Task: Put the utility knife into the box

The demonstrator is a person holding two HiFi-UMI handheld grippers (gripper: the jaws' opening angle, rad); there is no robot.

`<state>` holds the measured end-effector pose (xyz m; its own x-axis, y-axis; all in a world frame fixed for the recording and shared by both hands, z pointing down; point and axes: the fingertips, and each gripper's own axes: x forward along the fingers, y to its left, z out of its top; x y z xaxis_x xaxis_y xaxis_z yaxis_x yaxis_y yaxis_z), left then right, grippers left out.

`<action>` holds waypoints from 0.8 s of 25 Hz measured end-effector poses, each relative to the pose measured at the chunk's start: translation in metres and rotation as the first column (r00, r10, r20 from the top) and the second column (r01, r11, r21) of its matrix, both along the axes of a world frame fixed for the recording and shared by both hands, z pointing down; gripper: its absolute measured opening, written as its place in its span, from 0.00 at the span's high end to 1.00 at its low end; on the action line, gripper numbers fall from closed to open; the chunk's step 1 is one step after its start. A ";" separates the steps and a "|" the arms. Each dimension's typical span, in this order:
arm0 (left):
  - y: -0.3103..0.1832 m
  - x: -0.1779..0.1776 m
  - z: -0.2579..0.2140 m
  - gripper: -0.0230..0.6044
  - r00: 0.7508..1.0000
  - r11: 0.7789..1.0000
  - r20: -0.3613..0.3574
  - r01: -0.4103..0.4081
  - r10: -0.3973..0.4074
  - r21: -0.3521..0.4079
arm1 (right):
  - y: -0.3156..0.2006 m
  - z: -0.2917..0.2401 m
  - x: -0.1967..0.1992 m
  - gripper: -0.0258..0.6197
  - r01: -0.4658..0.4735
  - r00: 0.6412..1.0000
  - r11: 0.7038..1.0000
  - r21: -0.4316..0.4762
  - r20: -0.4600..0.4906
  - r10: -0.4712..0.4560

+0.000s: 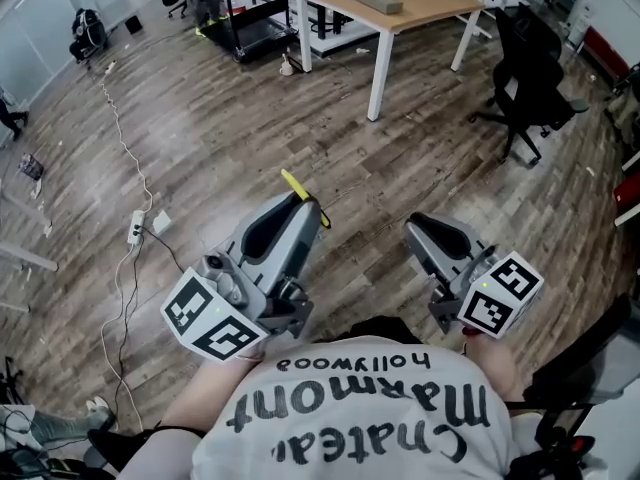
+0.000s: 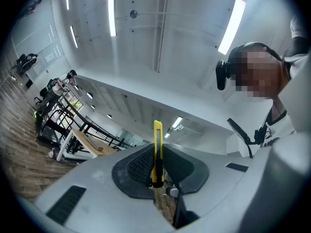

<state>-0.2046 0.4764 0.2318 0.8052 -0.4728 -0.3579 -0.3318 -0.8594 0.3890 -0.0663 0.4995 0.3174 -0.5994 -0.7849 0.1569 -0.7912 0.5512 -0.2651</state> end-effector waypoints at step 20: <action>-0.095 0.018 0.010 0.88 0.996 0.996 0.015 0.091 -0.091 0.026 | -0.114 0.007 0.014 0.88 0.132 0.991 0.991 0.036 -0.041 -0.130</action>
<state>-0.1871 0.3815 0.2421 0.7651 -0.5354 -0.3578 -0.4151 -0.8348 0.3616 -0.0524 0.3852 0.3247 -0.6917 -0.7058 0.1530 -0.7205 0.6601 -0.2125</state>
